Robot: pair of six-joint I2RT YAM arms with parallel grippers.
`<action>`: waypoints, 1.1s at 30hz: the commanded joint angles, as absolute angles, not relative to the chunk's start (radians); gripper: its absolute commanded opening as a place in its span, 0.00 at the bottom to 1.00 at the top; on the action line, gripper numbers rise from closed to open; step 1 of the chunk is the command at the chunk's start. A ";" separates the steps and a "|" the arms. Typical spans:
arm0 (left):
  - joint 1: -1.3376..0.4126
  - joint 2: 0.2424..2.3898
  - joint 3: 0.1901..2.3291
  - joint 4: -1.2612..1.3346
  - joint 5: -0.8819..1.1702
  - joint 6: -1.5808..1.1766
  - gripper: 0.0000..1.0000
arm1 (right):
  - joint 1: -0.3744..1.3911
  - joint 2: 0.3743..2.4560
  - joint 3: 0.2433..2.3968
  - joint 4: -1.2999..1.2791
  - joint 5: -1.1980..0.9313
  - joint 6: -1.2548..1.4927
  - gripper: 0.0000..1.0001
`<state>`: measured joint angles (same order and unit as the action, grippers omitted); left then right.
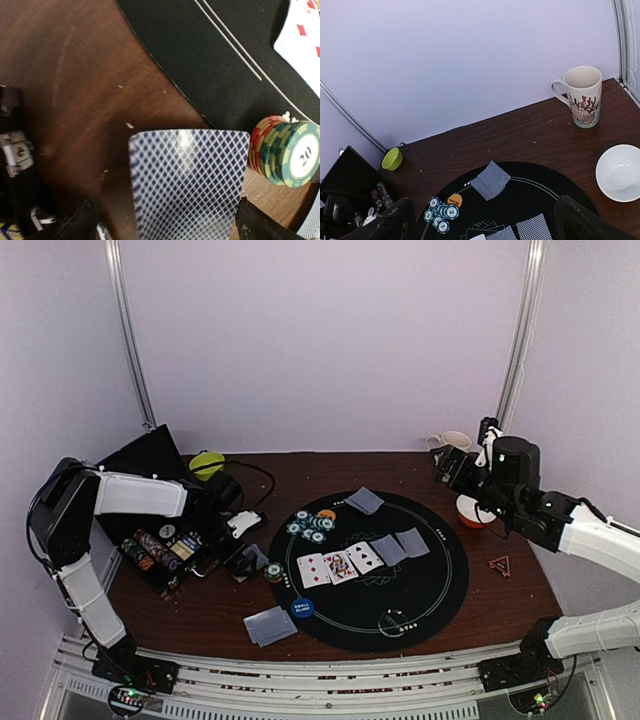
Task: Distribute texas hold em gaming equipment
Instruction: Place the face-down deck piles at the center of the board, then reset both arms
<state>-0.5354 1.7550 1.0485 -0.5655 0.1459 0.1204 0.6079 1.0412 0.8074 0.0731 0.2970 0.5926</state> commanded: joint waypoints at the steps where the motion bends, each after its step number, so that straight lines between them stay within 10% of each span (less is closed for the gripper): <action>1: -0.527 1.679 1.133 -0.613 0.089 0.120 0.98 | 0.588 1.082 0.892 0.037 0.229 0.520 1.00; 22: -0.472 1.398 1.199 -0.586 0.087 0.188 0.98 | 0.210 1.108 0.937 0.097 -0.228 0.525 1.00; 33: -0.243 0.987 0.572 0.379 -0.262 -0.050 0.99 | 0.018 1.039 0.619 0.403 -0.033 0.327 1.00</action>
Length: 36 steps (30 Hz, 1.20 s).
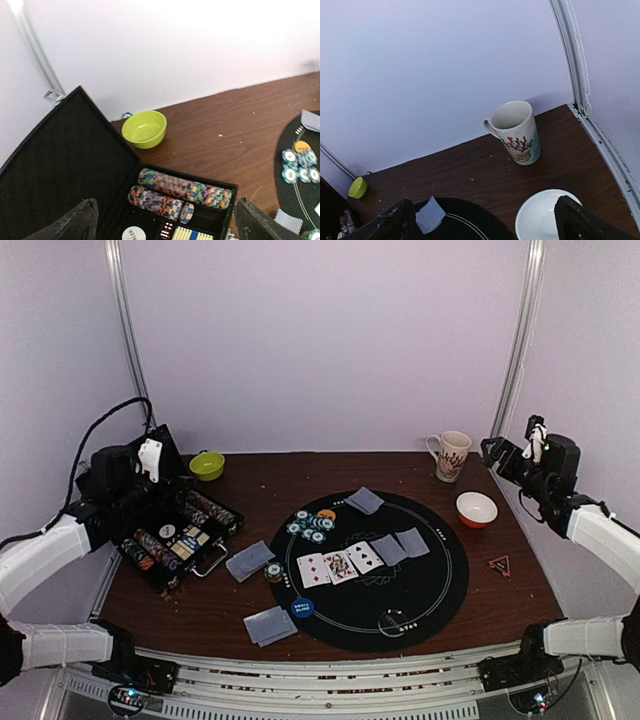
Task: Distribute texas hold em gaming equipment
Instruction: Reset both arms
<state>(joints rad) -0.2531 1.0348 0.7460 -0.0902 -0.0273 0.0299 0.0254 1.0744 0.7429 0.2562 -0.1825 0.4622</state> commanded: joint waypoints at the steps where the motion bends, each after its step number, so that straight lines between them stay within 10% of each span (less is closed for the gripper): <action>1: -0.240 0.991 0.536 0.424 -0.310 -0.056 0.99 | 0.018 1.029 0.570 0.457 -0.008 0.295 1.00; 8: -0.169 1.150 0.312 0.850 -0.563 -0.139 0.98 | 0.012 1.073 0.283 0.898 0.137 0.210 1.00; 27: -0.170 1.632 0.040 1.793 -0.384 0.080 0.98 | 0.000 1.380 0.191 1.253 0.032 0.119 1.00; 36: -0.159 1.590 0.175 1.491 -0.373 0.062 0.98 | 0.000 1.562 0.208 1.388 -0.026 0.096 1.00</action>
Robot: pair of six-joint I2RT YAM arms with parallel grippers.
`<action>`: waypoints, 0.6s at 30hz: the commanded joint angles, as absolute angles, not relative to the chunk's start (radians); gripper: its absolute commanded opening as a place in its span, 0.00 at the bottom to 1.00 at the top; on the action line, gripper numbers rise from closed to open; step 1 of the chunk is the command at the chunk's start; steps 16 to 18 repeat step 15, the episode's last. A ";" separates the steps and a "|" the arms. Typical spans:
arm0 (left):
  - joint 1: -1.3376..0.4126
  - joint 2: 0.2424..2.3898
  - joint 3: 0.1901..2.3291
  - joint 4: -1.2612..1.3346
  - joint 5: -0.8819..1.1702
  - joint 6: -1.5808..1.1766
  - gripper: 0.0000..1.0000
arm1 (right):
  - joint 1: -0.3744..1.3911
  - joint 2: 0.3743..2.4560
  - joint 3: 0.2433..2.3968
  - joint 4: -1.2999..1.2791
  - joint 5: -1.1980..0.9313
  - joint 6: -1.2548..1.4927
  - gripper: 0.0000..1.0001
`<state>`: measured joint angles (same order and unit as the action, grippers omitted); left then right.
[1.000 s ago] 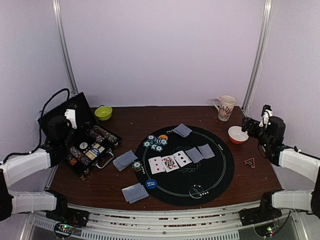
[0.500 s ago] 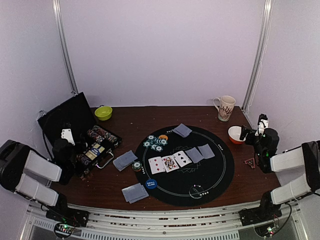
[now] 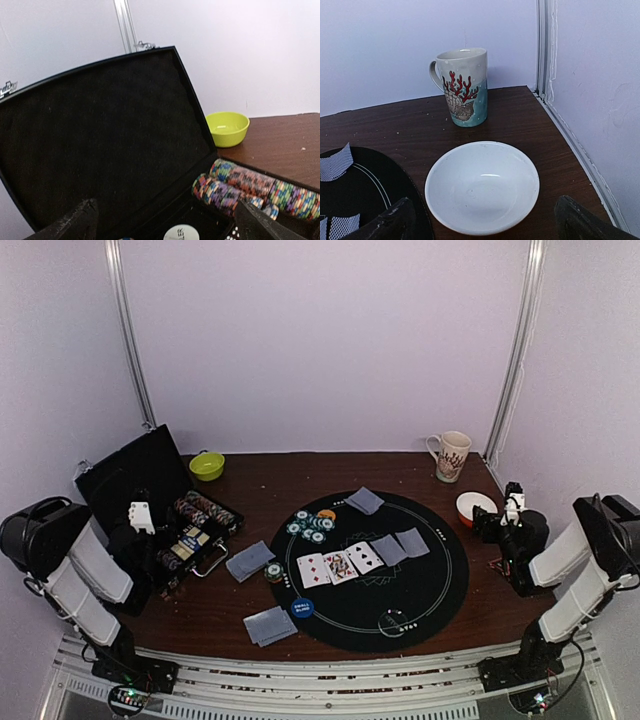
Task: Distribute texas hold em gaming equipment
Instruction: Reset both arms
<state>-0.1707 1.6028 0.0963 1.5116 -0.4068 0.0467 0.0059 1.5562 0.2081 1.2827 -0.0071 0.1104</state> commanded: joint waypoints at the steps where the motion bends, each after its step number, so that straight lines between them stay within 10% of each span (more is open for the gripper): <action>1: -0.149 1.583 0.182 1.459 -0.369 0.046 0.98 | 0.001 1.557 0.207 1.380 -0.026 0.095 1.00; 18: -0.135 1.582 0.189 1.431 -0.363 0.034 0.98 | 0.001 1.557 0.210 1.376 -0.020 0.095 1.00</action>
